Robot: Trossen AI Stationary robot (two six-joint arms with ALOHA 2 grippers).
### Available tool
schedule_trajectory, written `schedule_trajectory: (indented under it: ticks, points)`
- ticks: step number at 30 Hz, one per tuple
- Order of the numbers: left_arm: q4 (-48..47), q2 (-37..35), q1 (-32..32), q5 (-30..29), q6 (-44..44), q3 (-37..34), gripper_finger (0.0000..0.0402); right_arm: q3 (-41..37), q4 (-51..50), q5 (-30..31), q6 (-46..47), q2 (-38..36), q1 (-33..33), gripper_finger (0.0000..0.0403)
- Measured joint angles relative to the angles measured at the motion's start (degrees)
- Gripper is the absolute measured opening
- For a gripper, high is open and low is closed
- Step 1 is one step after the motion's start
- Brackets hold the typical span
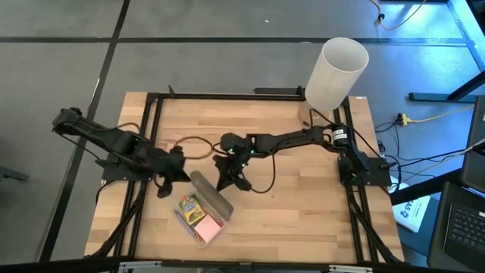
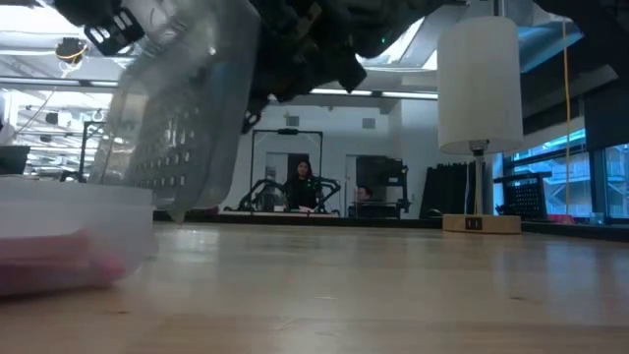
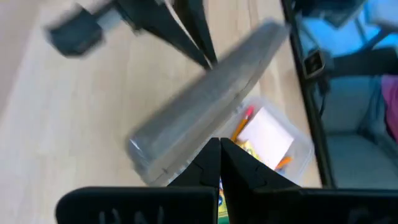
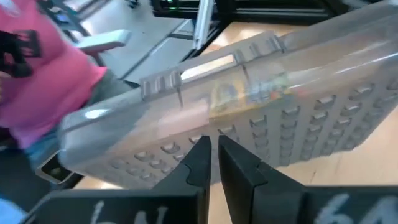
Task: Pack school essentials
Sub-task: Close the lid of the supply box
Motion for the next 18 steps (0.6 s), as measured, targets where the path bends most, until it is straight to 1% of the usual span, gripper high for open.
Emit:
schedule_trajectory:
  ticks: [6, 10, 12, 18]
  points:
    - [-0.1, -6.5, 0.0, -3.0, 1.1, 0.0, 0.0001, 2.0, -0.1, 7.5, -1.6, 0.0, 2.7, 0.0035]
    - [-1.0, -7.5, 0.0, -3.5, 1.3, 0.0, 0.0001, 2.6, 0.0, 14.1, -1.6, 0.0, 4.1, 0.0035]
    - [-1.8, -7.4, 0.0, -3.5, 1.3, 0.0, 0.0, 2.7, 0.4, 16.3, -1.6, 0.2, 4.7, 0.0035]
    - [-2.6, -6.8, 0.0, -3.9, 1.2, 0.0, 0.0, 2.7, 2.4, 16.9, -1.3, 2.8, 6.4, 0.0035]
